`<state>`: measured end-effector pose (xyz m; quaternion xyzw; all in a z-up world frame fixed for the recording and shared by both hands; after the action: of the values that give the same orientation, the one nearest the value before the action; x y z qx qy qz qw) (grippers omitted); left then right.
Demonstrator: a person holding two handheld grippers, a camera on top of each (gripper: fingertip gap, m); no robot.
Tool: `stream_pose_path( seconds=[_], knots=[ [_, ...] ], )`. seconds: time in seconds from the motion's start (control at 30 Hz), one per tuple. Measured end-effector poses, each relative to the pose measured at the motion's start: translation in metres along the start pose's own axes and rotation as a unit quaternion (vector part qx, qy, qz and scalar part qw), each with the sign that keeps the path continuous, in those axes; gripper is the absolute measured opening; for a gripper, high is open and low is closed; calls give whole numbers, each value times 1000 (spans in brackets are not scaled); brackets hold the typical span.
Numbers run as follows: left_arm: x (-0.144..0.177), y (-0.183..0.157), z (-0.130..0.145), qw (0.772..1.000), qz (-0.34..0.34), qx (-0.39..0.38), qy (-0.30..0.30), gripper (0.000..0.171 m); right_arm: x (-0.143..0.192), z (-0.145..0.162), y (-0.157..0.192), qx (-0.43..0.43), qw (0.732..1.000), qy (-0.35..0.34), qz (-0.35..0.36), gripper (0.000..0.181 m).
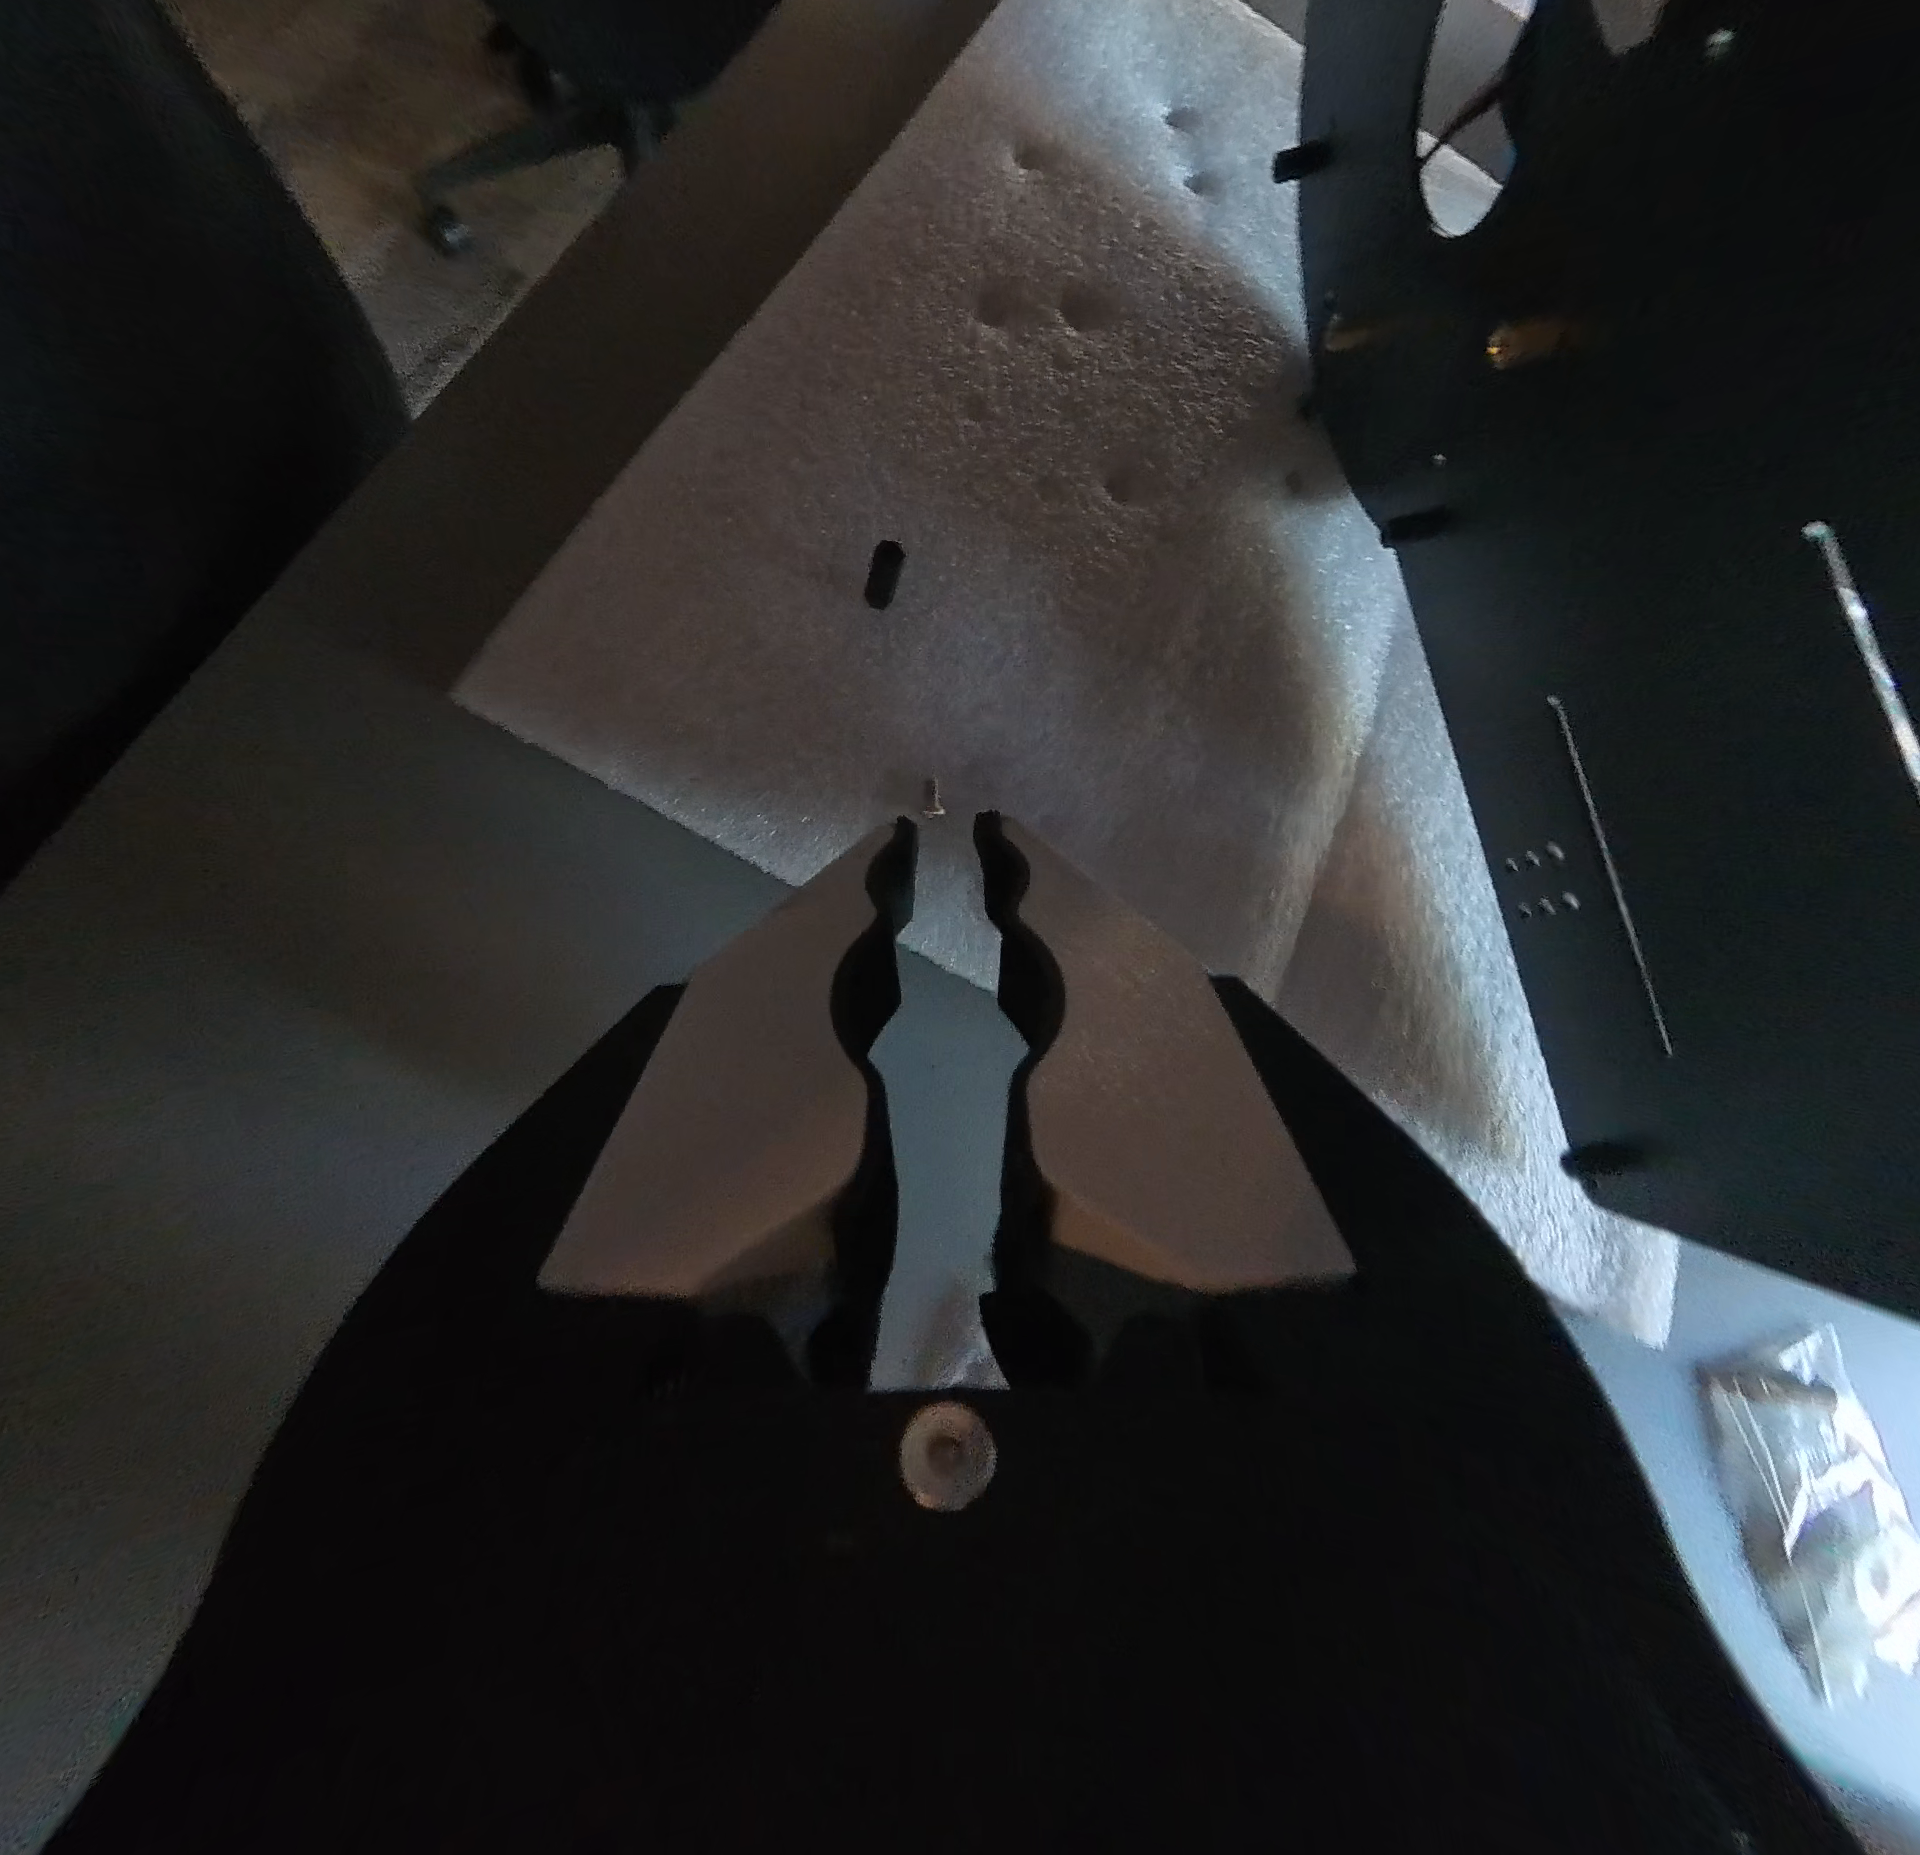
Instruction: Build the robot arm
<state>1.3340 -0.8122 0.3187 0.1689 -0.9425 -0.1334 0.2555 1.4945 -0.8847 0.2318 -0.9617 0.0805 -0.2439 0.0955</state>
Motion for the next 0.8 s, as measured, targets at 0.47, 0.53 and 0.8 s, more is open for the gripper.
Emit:
stream_pose_path(
  seconds=[0.47,0.53,0.8],
  knots=[
    [-1,0,-1,1000,1,-1,4,4,-11,-1,-7,62,992,34,-103,4],
    [-1,0,-1,1000,1,-1,4,4,-13,-2,-7,62,991,37,-111,4],
    [-1,0,-1,1000,2,-1,4,4,-14,-3,-8,53,990,50,-122,1]
  ],
)
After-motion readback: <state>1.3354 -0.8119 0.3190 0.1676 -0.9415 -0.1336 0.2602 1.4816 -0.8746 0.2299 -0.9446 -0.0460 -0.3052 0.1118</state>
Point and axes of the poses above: each gripper's, where its closed fingertips meet, x back along the fingers, z out of its underside, y = z × x across the jaws, the point moved 7 cm from there along x, back along the fingers, and after that the axes turned 15 degrees about -y, right-handed, at the moved point
